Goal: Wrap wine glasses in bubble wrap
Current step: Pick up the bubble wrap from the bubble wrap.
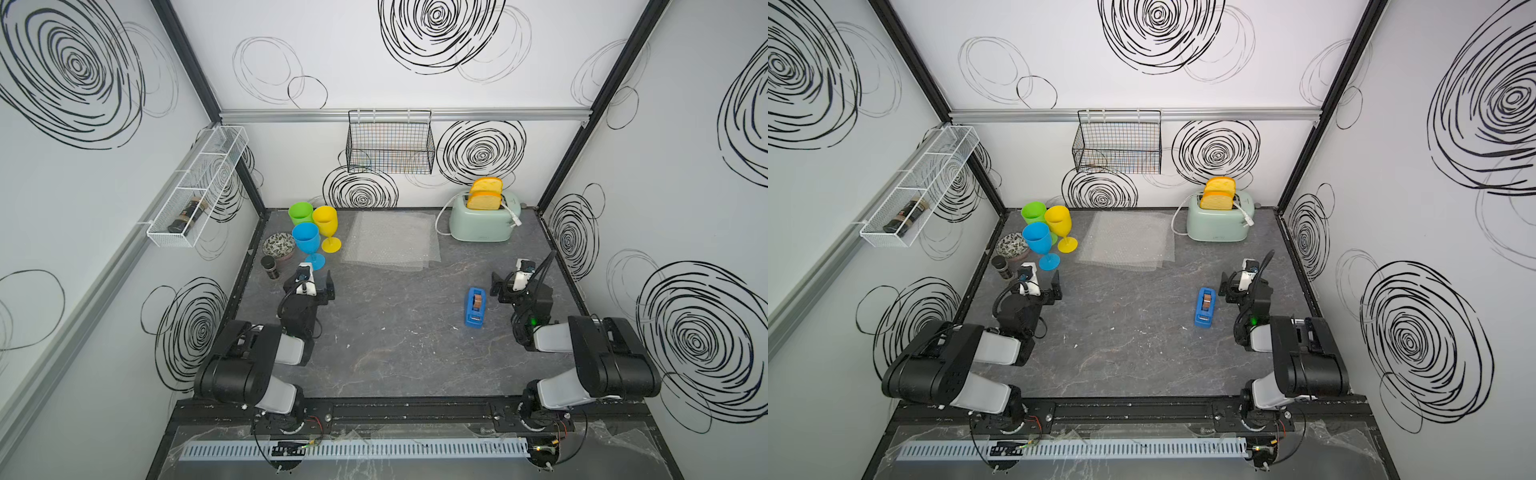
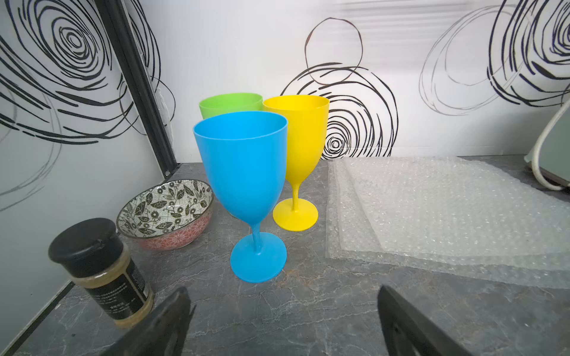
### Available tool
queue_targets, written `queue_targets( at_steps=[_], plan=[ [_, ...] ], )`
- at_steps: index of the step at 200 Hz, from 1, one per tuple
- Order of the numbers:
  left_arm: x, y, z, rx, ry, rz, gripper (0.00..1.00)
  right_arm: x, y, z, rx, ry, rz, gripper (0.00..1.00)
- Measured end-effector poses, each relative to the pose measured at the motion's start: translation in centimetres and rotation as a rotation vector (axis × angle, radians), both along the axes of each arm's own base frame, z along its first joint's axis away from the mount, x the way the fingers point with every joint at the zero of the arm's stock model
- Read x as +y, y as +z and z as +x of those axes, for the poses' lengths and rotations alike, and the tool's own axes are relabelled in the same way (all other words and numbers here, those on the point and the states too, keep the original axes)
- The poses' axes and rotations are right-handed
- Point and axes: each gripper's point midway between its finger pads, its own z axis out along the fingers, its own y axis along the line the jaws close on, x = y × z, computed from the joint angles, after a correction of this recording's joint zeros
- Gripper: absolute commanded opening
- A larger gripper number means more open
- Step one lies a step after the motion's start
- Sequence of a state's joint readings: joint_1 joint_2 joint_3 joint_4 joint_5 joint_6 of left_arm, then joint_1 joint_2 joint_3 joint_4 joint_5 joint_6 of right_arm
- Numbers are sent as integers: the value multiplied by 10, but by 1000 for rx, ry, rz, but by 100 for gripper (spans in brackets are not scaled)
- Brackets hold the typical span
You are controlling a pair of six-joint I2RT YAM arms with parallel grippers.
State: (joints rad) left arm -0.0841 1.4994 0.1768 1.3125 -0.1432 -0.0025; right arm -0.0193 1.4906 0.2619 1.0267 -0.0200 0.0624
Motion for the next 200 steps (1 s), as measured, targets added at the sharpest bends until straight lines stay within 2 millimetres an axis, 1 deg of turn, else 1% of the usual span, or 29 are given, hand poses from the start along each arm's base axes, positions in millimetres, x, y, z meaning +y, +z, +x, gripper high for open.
queue_targets(
  at_steps=[132,150,164,172,200],
  plan=[
    [0,0,0,-1,0,0,96,1,0,0,0,0,-1,97],
    [0,5,-2,-4,-3,3,96,1,4,-1,-2,-8,-5,97],
    [-2,20,-4,-21,-12,6,97,1,14,-2,-10,-16,-8,97],
    [-3,34,-4,-39,-18,8,96,0,22,-1,-19,-24,-7,97],
    [-10,99,3,-106,-54,4,96,-3,62,8,-47,-73,77,97]
  ],
)
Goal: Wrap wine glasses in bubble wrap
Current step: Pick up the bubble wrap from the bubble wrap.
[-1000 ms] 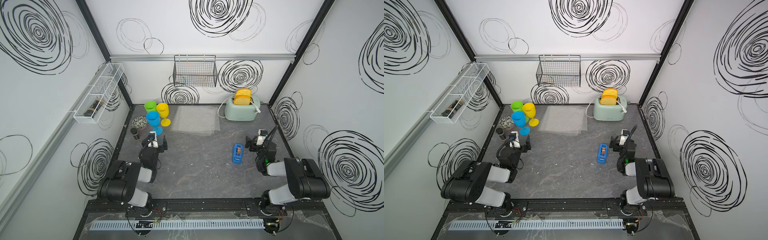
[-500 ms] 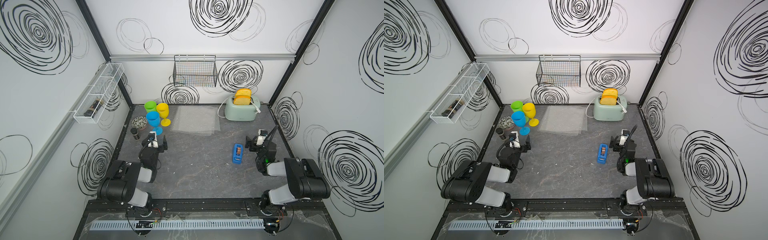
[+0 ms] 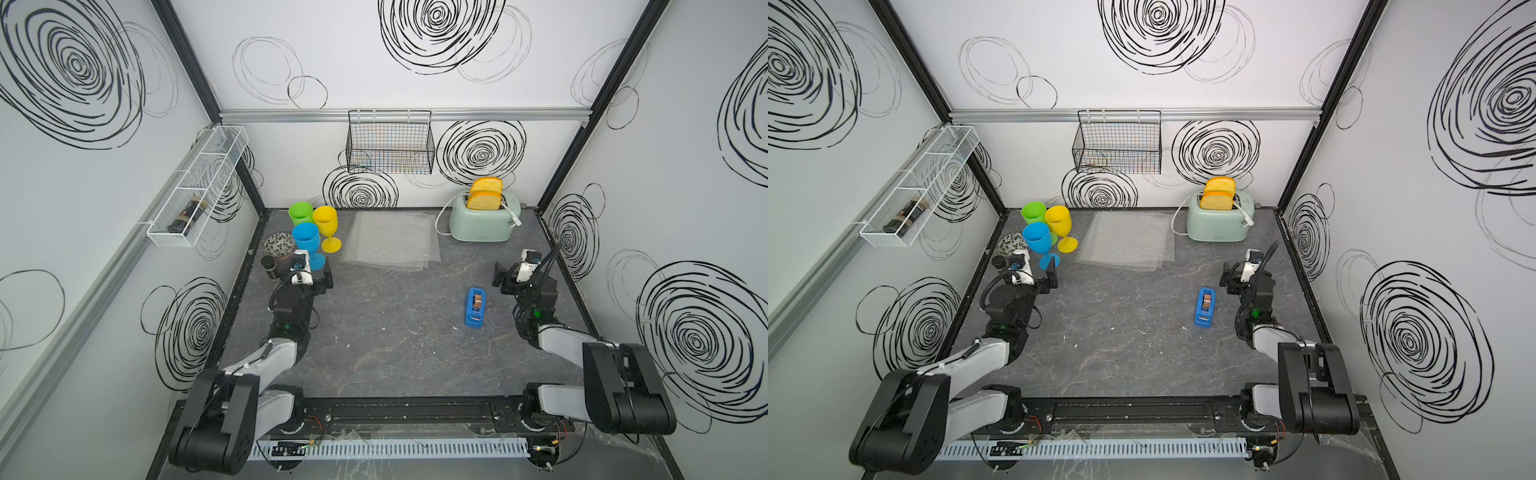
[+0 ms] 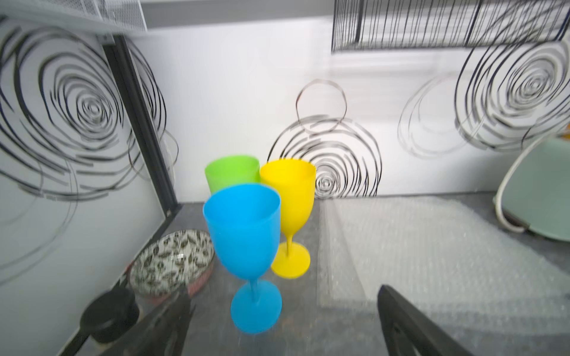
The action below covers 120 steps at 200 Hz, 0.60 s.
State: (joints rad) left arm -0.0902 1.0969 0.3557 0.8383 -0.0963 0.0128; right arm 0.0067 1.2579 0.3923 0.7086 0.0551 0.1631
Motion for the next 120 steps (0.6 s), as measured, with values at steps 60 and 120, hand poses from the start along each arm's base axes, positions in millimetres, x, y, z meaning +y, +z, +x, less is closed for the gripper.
queue_targets(
  at_steps=[60,120],
  plan=[
    [-15,53,-26,75,-97,11,97,11,37,13,95,-7,311,99],
    [-47,-25,-44,284,-282,43,97,124,36,60,312,286,425,86]
  ],
)
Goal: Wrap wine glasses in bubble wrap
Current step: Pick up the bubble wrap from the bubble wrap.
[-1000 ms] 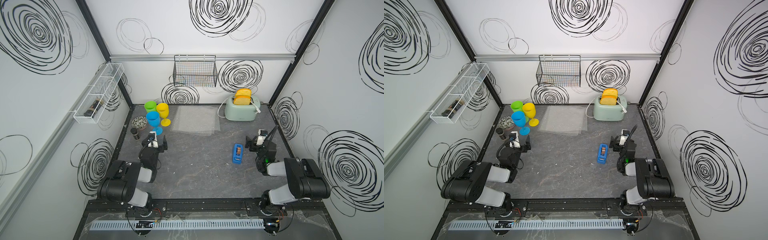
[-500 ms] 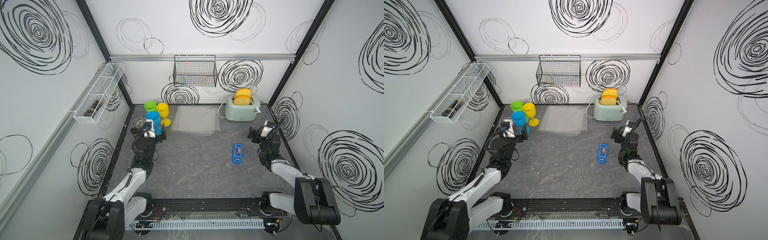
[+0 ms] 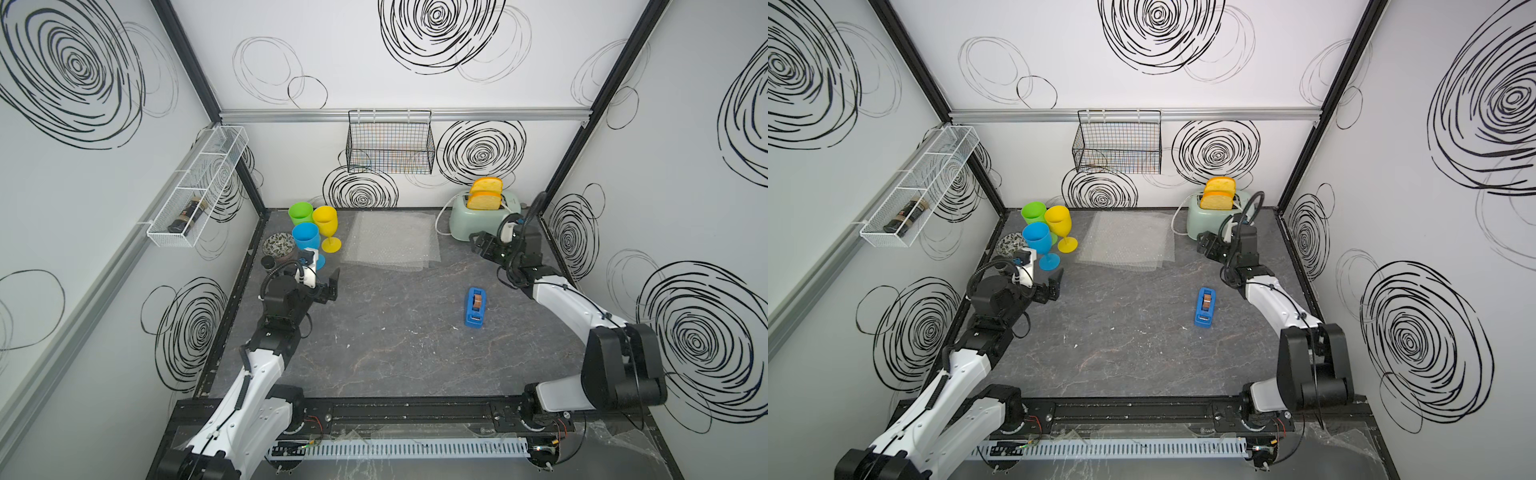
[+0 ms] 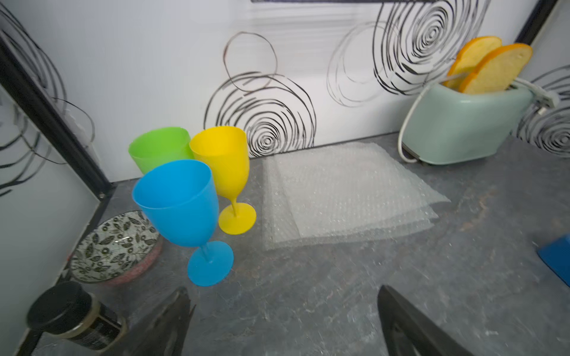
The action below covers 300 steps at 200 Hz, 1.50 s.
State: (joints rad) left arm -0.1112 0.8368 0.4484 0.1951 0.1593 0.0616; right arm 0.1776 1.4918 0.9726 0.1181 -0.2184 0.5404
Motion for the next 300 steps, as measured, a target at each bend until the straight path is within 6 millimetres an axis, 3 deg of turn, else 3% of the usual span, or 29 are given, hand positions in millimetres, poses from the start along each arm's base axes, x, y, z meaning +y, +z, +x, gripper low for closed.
queue_targets(
  at_steps=[29,51,81,104,223,300],
  plan=[
    [-15,-16,-8,30,-75,19,97,36,-24,17,107,88,86,81],
    [-24,-20,-12,34,-116,26,97,48,-53,27,205,109,141,73],
    [-31,-22,-14,34,-149,26,97,60,-94,28,335,121,225,71],
    [-33,-21,-15,31,-159,27,97,66,-111,29,389,118,281,70],
    [-37,-18,-17,18,-184,25,97,79,-148,45,448,77,461,54],
    [-39,-18,-19,12,-195,28,97,85,-146,43,450,100,536,6]
  ],
)
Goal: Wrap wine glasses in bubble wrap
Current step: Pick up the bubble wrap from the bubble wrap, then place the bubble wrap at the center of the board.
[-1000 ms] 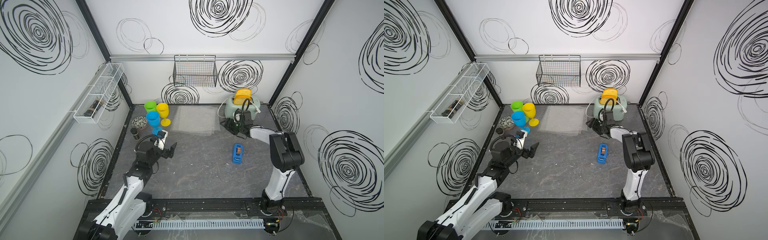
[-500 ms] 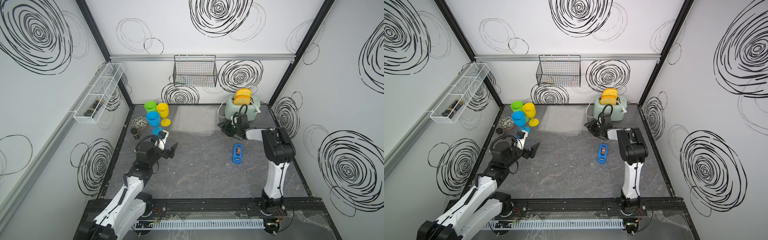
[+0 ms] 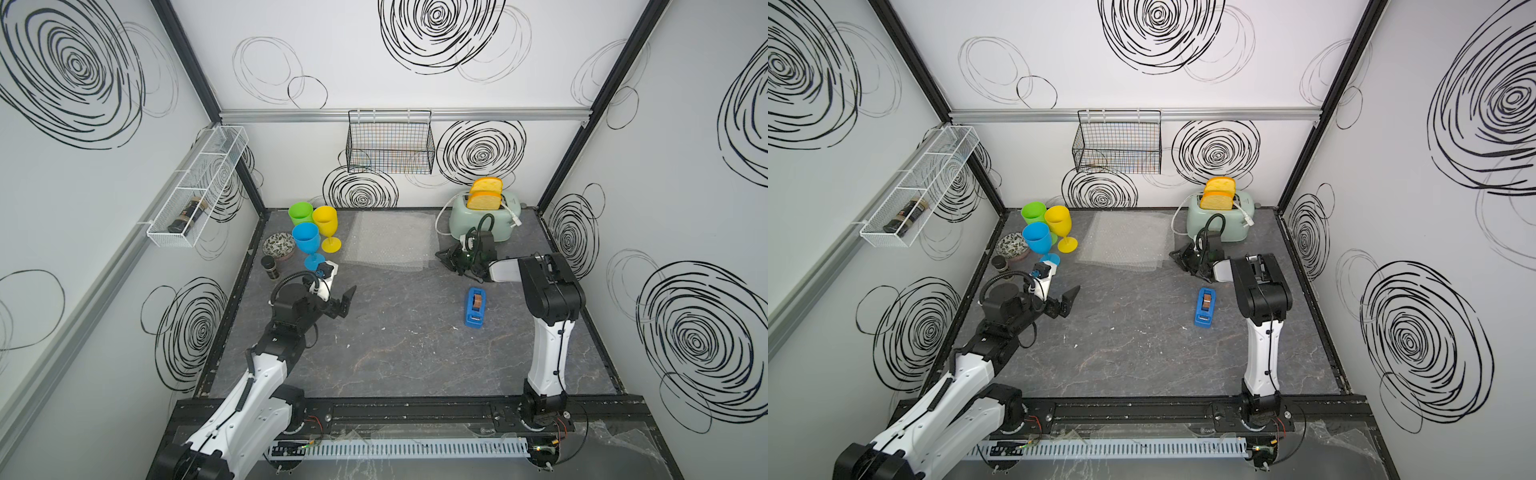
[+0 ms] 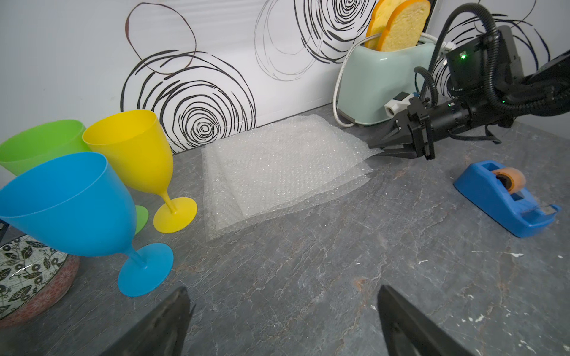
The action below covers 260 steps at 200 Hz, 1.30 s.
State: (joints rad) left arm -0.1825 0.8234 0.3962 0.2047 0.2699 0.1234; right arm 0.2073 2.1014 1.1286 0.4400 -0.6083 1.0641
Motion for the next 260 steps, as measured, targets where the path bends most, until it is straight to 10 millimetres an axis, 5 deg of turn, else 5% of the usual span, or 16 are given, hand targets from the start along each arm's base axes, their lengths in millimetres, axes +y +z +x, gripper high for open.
queue_targets(
  at_steps=[8,48,87,119,206,260],
  plan=[
    [0,0,0,0,0,0,97,0,1,-1,0,0,8,0],
    [0,0,0,-1,-2,1,97,-2,10,-10,1,5,24,0],
    [1,0,0,-2,2,4,97,-2,57,-31,-42,38,10,0],
    [6,0,2,-2,25,10,97,-3,81,-70,-62,87,-37,0],
    [19,-2,7,3,83,22,97,14,37,-216,97,277,-260,0],
    [20,-4,7,7,88,27,97,-9,9,-251,193,194,-308,0]
  ],
)
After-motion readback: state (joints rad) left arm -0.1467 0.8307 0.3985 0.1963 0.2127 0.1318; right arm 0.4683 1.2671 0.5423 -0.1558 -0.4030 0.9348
